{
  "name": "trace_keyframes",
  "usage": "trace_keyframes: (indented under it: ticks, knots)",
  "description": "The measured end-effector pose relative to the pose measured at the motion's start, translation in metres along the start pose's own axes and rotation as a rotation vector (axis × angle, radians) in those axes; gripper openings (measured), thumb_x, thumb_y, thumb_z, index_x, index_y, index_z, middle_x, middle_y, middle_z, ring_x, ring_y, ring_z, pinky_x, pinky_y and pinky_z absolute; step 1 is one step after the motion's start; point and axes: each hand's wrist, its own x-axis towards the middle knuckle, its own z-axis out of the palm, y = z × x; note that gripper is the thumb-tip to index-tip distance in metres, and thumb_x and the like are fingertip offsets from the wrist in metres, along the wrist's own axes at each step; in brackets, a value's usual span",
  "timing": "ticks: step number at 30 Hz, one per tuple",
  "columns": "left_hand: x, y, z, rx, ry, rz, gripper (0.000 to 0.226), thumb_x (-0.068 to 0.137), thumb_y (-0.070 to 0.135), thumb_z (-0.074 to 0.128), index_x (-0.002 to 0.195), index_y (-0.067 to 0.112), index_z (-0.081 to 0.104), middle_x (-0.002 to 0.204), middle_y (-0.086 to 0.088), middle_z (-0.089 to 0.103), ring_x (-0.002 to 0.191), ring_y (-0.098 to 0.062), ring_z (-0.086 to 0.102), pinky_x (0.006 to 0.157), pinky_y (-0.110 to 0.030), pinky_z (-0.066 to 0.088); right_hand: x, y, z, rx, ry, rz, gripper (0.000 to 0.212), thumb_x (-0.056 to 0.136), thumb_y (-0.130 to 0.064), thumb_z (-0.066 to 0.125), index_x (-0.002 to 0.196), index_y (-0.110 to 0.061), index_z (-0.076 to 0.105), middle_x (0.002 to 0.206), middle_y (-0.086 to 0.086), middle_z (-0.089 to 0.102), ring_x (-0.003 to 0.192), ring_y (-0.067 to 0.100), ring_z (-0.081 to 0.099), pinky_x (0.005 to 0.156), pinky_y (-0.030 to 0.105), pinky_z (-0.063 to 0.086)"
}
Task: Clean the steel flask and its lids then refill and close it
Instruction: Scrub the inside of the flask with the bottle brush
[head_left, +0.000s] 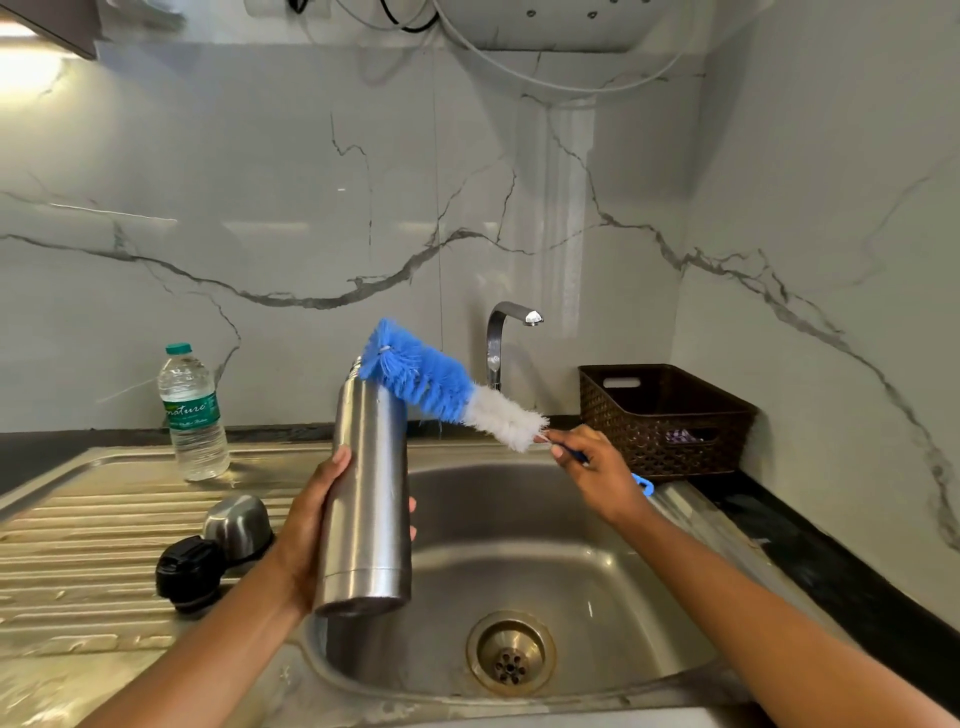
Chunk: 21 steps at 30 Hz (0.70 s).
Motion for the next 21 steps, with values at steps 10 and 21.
trace_keyframes:
  ticks: [10, 21]
  knots:
    - [0.001, 0.002, 0.003, -0.051, -0.034, -0.037, 0.085, 0.052, 0.057, 0.082, 0.109, -0.001, 0.058, 0.085, -0.023, 0.064, 0.062, -0.033, 0.067, 0.055, -0.039, 0.058, -0.002, 0.009, -0.010, -0.001, -0.024, -0.009, 0.028, 0.092, -0.010, 0.057, 0.118, -0.017, 0.065, 0.087, -0.007, 0.052, 0.093, 0.017, 0.049, 0.080, 0.015, 0.037]
    - [0.003, -0.002, -0.004, -0.135, 0.033, 0.035, 0.064, 0.078, 0.051, 0.057, 0.116, 0.000, 0.063, 0.105, -0.026, 0.065, 0.077, -0.034, 0.068, 0.066, -0.044, 0.059, 0.000, 0.018, -0.022, -0.076, 0.045, 0.056, 0.028, 0.092, -0.011, 0.057, 0.115, -0.026, 0.065, 0.087, 0.004, 0.057, 0.093, 0.025, 0.053, 0.083, 0.037, 0.043]
